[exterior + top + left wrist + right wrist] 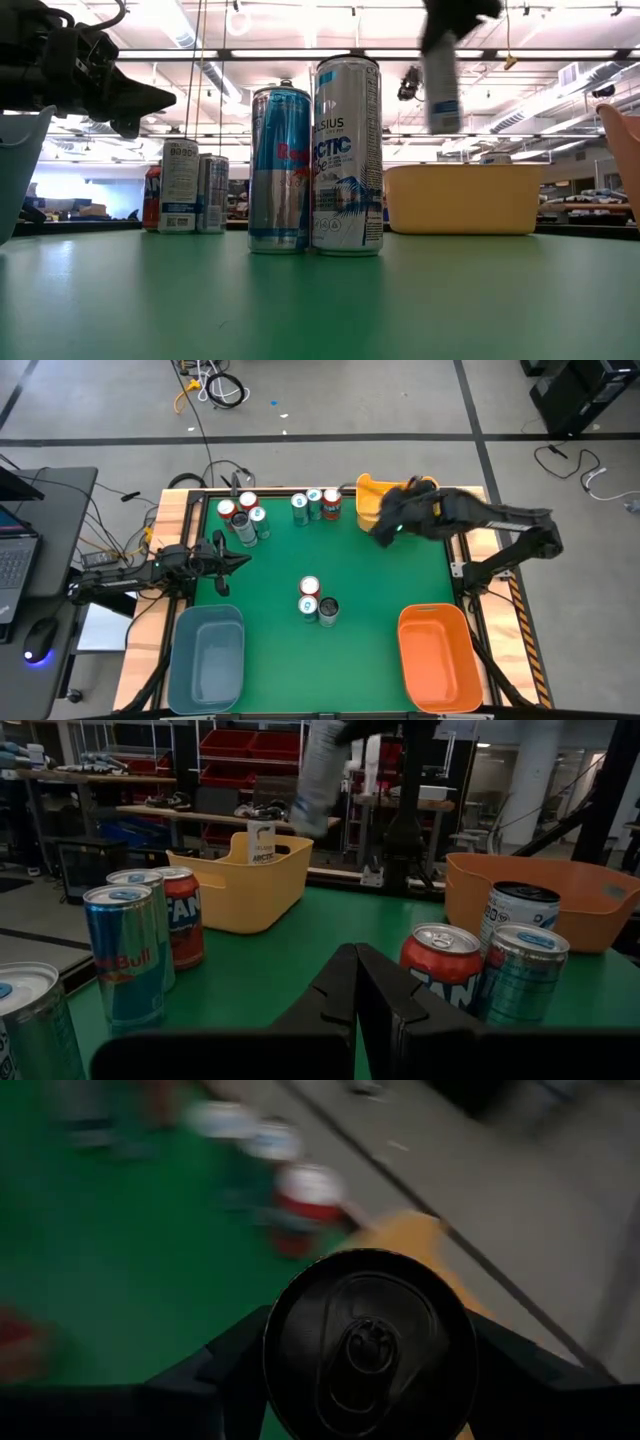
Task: Sort soda cans
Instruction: Put the white-blue soda can into the yellow bin
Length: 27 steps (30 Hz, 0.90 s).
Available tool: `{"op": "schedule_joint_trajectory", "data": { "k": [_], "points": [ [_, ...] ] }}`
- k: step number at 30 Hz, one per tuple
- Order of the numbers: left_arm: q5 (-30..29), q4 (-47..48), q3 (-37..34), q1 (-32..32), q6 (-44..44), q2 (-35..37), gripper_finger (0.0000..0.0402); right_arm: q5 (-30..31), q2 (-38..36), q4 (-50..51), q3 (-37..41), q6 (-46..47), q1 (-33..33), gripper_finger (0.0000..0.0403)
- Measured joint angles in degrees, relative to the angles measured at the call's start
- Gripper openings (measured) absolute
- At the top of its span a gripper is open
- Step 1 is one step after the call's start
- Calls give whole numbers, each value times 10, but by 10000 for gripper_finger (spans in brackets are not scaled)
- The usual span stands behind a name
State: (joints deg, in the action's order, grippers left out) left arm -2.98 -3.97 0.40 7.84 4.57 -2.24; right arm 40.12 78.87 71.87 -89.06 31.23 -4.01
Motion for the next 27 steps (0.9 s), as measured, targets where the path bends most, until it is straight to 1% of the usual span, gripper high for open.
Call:
{"op": "schedule_joint_trajectory", "data": {
  "k": [4, 6, 9, 11, 13, 17, 21, 27],
  "points": [
    [0, 0, 0, 0, 0, 0, 10, 47, -42, 95, 11, 92, -50, 245],
    [0, 0, 0, 0, 0, 0, 10, 53, -66, 108, 36, 128, -73, 245],
    [0, 0, 0, 0, 0, 0, 10, 53, -102, 101, 90, 164, -95, 245],
    [0, -1, 0, 0, 0, 0, 10, 57, -128, 88, 130, 186, -105, 245],
    [0, -1, 0, 0, -7, 0, 10, 74, -151, 64, 170, 200, -115, 245],
    [0, -5, 0, 0, -13, 0, 10, 100, -183, -14, 244, 201, -133, 245],
    [0, -5, 0, 0, -13, 0, 10, 94, -190, -75, 301, 192, -154, 245],
    [0, -4, 0, 0, -13, 0, 10, 60, -190, -124, 349, 182, -195, 245]
  ]
}}
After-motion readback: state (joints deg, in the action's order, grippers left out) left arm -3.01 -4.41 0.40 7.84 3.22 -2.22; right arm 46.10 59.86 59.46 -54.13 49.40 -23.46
